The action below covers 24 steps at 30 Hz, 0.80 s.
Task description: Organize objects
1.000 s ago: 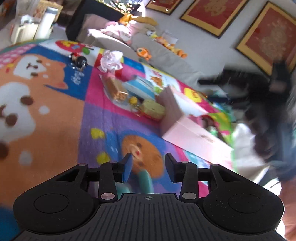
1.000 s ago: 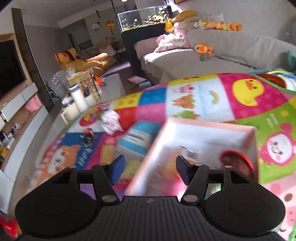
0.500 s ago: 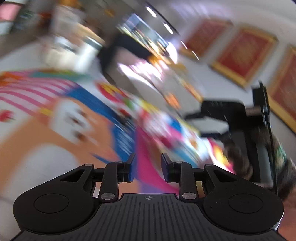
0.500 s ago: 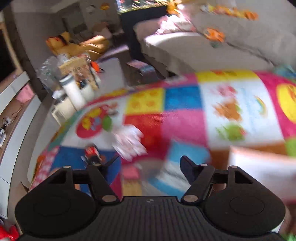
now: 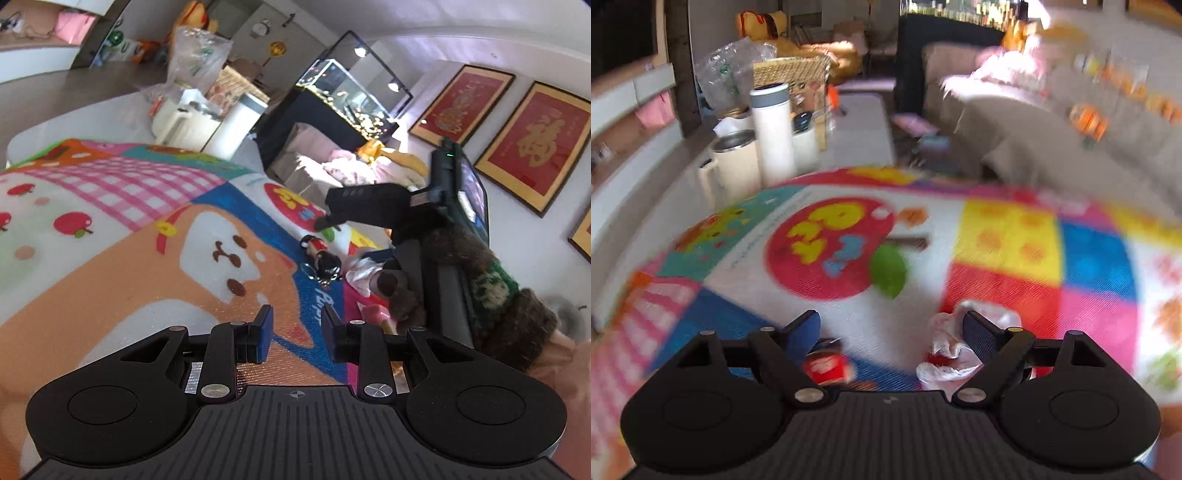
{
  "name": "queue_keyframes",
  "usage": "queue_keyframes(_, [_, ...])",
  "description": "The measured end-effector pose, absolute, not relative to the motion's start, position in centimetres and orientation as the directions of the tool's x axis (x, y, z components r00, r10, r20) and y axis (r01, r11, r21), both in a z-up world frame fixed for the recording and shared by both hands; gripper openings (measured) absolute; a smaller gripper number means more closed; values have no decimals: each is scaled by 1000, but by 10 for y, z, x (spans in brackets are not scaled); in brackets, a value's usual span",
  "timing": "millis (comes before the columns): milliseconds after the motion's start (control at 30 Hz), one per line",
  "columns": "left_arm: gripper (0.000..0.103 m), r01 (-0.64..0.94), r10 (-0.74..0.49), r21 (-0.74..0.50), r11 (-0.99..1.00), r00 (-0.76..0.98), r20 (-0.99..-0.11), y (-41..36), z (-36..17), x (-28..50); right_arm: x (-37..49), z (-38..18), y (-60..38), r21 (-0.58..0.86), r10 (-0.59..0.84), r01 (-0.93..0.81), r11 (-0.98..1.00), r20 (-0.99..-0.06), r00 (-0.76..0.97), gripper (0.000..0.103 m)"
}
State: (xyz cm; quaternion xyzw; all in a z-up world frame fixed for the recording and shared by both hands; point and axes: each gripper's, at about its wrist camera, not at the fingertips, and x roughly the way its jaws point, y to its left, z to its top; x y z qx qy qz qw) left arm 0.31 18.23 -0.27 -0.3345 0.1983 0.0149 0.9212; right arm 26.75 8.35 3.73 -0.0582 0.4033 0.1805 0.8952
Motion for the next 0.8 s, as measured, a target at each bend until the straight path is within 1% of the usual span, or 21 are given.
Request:
queue_keyframes(33, [31, -163, -107, -615, 772, 920, -377, 183, -4, 3, 266, 36, 81, 107, 331, -391, 914, -755, 567, 84])
queue_keyframes(67, [31, -165, -106, -617, 769, 920, -378, 185, -5, 5, 262, 35, 83, 116, 350, -414, 903, -758, 550, 79])
queue_keyframes(100, [31, -167, -105, -617, 769, 919, -380, 185, -5, 5, 258, 35, 86, 77, 336, -437, 896, -761, 555, 74])
queue_keyframes(167, [31, -168, -106, -617, 769, 918, -383, 186, -6, 6, 252, 31, 93, -49, 270, -480, 876, -774, 572, 48])
queue_keyframes(200, [31, -169, -107, -618, 768, 917, -384, 186, -6, 6, 251, 29, 91, -83, 241, -481, 873, -784, 572, 41])
queue_keyframes(233, [31, -170, -109, -619, 766, 916, -386, 186, -6, 7, 253, 28, 85, -88, 222, -471, 878, -796, 562, 34])
queue_keyframes(300, [31, -176, -112, -625, 760, 913, -393, 187, -8, 8, 255, 30, 65, -43, 225, -442, 896, -814, 535, 30])
queue_keyframes(400, [31, -185, -119, -635, 750, 907, -404, 190, -10, 11, 241, 34, 29, -6, 229, -432, 902, -841, 490, 29])
queue_keyframes(500, [31, -191, -129, -641, 744, 899, -418, 191, -11, 10, 209, 35, -1, 1, 225, -441, 897, -862, 454, 28])
queue_keyframes(633, [31, -193, -131, -637, 746, 896, -424, 190, -11, 11, 152, 45, -32, 124, 317, -502, 856, -893, 319, 29])
queue_keyframes(700, [31, -195, -130, -636, 746, 895, -427, 189, -10, 11, 133, 61, -41, 130, 348, -532, 836, -876, 334, 35])
queue_keyframes(767, [31, -196, -124, -631, 751, 896, -426, 188, -10, 11, 131, 82, -52, 81, 335, -501, 862, -833, 441, 57])
queue_keyframes(800, [31, -196, -120, -628, 753, 897, -425, 188, -9, 11, 139, 91, -59, 68, 311, -450, 890, -813, 493, 59])
